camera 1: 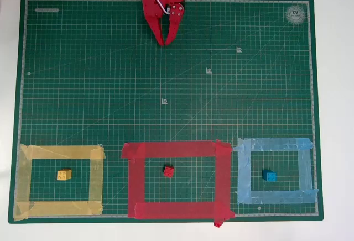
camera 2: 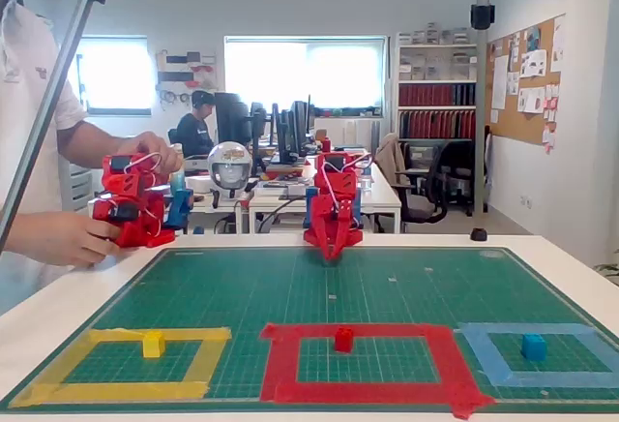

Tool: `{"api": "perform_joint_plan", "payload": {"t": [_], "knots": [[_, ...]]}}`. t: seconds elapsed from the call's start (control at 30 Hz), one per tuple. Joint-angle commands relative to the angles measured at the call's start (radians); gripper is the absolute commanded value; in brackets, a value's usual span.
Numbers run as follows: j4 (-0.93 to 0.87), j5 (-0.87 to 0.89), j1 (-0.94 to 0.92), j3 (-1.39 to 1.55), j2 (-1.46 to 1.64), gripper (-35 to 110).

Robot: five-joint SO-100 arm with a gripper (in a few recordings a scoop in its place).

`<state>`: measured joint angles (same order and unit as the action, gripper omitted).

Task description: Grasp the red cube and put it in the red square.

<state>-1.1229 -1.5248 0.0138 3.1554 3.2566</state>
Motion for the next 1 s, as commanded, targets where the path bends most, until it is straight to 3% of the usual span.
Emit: {"api": "perform_joint_plan", "payload": {"t": [0.0,0.4,0.97], "knots": [[-0.081,-0.026,-0.014,0.005,0.043,-1],[-0.202,-0.026,-0.020,0.005,0.092,-1],[-0.206,-0.020,-0.021,0.005,0.094,0]]}}
